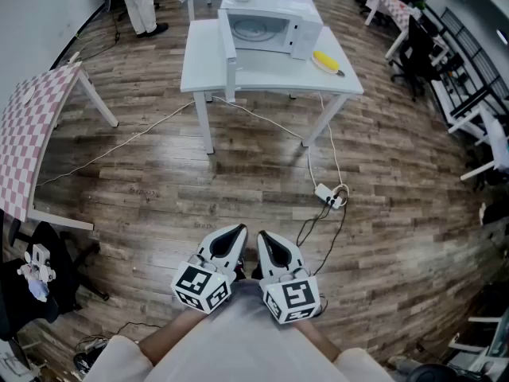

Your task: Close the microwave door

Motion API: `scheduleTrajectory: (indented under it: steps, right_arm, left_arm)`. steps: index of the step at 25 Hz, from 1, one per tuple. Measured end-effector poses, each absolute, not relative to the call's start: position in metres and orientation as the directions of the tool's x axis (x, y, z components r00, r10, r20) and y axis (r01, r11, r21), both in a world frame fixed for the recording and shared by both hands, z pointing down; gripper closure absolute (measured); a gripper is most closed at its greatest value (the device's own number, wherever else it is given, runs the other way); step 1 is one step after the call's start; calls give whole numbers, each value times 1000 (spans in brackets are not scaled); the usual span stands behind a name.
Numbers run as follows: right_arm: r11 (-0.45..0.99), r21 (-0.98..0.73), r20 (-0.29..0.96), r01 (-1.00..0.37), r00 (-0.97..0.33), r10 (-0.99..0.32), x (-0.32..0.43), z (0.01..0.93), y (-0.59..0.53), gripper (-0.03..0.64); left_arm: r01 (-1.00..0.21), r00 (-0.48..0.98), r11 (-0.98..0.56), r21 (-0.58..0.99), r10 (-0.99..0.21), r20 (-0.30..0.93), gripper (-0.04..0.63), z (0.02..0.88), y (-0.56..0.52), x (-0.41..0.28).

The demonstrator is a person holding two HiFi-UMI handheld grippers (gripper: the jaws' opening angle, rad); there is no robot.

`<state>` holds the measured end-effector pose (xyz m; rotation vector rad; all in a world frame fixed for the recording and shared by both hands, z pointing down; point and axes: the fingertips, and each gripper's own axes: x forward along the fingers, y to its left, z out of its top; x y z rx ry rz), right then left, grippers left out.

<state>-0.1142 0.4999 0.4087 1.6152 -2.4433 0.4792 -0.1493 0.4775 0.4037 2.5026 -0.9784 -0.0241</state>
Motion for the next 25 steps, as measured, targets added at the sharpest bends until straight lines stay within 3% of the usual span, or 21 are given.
scheduleTrajectory:
  steps: [25]
  right_arm:
    - [404,-223,313,-887,-458,-832,-133,416,500,594]
  left_arm:
    - [-632,734,-617,470,-671,107,578,400,475,-170]
